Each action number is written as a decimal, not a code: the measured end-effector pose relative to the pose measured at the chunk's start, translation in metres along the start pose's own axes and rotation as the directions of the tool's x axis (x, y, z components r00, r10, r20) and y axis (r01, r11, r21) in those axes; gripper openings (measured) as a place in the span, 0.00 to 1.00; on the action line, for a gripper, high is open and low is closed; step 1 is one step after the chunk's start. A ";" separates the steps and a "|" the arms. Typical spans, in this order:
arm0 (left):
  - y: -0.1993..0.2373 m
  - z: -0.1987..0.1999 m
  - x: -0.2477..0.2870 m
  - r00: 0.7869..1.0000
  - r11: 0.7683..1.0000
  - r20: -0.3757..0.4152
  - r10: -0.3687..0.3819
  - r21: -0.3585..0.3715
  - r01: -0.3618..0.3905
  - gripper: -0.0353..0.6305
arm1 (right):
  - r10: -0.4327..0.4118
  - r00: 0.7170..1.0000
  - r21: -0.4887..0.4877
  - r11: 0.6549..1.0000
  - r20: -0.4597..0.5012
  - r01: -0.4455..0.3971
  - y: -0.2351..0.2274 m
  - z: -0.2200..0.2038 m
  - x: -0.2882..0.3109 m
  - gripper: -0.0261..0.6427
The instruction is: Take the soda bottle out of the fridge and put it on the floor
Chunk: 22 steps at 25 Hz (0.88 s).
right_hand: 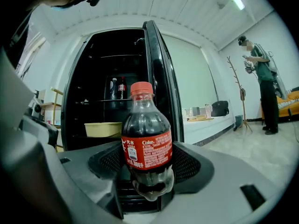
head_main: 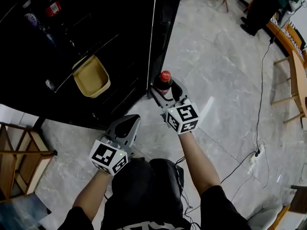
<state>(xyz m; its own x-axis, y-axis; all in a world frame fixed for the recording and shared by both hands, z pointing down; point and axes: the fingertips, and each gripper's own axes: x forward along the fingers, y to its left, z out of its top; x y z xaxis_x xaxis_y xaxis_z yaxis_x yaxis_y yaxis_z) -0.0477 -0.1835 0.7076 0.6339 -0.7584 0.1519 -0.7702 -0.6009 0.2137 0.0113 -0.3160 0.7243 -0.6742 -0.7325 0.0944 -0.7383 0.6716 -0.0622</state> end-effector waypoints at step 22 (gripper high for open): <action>-0.003 -0.124 0.039 0.987 0.988 -0.036 -0.156 -0.026 0.155 0.06 | -0.041 0.999 -0.037 0.998 -0.018 0.041 -0.049 -0.156 -0.045 0.52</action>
<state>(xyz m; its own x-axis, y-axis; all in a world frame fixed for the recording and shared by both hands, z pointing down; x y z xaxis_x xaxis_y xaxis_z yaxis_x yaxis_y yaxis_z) -0.0122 -0.1801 0.8325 0.7486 -0.6456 0.1512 -0.6603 -0.7048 0.2594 0.0808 -0.2986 0.8785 -0.6427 -0.7575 0.1146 -0.7639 0.6450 -0.0214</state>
